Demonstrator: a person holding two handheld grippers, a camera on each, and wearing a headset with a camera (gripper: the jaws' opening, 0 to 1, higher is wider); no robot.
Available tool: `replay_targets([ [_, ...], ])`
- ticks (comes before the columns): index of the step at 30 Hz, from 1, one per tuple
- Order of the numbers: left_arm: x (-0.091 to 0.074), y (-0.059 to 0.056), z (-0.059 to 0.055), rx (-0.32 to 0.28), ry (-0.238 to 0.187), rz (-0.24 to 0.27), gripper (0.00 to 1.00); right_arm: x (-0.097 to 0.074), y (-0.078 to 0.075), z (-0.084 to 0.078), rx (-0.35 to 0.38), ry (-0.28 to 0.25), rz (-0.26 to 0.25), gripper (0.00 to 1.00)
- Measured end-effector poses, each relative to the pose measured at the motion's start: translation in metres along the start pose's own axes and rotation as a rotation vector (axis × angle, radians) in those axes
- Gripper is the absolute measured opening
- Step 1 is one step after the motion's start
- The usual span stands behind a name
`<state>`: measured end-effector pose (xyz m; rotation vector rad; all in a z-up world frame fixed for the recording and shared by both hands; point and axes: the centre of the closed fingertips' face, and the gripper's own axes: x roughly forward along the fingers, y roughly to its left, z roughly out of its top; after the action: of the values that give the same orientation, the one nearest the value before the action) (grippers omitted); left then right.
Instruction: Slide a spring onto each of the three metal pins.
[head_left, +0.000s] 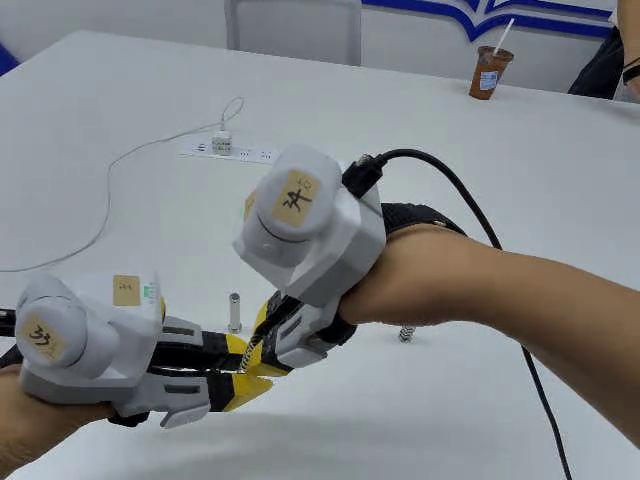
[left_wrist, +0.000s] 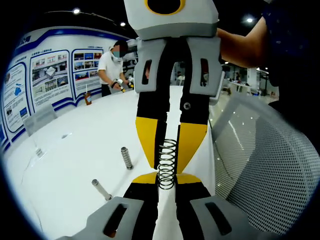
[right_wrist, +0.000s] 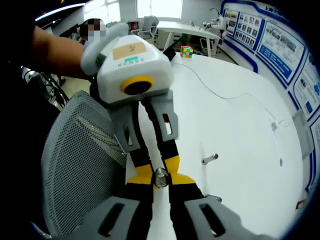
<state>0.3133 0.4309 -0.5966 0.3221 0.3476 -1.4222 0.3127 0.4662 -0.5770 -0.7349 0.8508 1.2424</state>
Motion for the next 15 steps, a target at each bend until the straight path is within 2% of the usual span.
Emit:
replay_targets([
  [7,-0.007,0.009,0.001,-0.018,-0.015,0.011,0.12,-0.003,-0.007,0.007,0.002,0.004,-0.007,0.12],
  [12,-0.013,0.017,-0.009,-0.034,-0.005,0.031,0.14,-0.009,-0.021,0.006,0.007,0.004,-0.023,0.12],
  [15,-0.017,0.024,-0.015,-0.063,-0.005,0.052,0.16,-0.012,-0.033,0.006,0.020,0.000,-0.034,0.12],
])
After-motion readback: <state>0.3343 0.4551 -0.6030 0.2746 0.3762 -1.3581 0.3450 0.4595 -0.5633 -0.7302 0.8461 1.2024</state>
